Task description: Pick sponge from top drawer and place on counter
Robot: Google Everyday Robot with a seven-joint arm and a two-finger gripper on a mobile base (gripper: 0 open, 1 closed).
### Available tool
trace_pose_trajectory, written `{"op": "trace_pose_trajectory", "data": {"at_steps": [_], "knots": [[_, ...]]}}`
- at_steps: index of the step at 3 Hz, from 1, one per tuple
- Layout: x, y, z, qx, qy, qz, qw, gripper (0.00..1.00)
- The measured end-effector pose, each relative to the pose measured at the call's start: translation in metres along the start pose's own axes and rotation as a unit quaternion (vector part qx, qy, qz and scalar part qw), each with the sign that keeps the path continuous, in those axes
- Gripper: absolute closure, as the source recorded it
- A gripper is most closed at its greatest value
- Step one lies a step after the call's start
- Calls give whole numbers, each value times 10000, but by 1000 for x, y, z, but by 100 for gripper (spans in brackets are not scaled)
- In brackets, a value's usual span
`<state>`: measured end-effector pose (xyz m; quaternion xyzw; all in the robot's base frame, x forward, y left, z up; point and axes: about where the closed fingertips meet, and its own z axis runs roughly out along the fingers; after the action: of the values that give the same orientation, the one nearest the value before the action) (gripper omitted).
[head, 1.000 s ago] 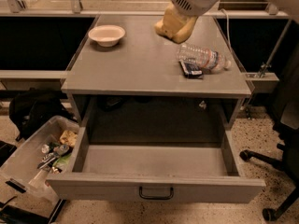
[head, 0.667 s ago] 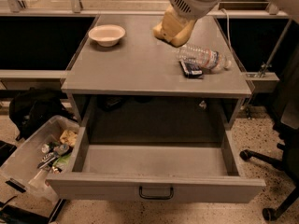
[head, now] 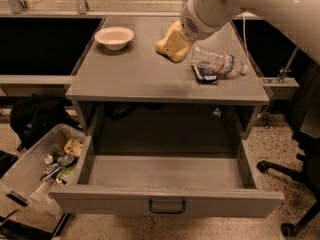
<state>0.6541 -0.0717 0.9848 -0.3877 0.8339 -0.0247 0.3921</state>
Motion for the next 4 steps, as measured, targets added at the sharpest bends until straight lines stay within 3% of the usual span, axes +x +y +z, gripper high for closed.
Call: {"op": "trace_pose_trajectory", "data": {"at_steps": [1, 2, 3, 4], "knots": [[1, 19, 74, -681, -248, 182, 9972, 100], [1, 19, 74, -682, -247, 182, 9972, 100], [7, 24, 94, -934, -121, 197, 9954, 100], [12, 36, 124, -1588, -235, 277, 9867, 100]]}}
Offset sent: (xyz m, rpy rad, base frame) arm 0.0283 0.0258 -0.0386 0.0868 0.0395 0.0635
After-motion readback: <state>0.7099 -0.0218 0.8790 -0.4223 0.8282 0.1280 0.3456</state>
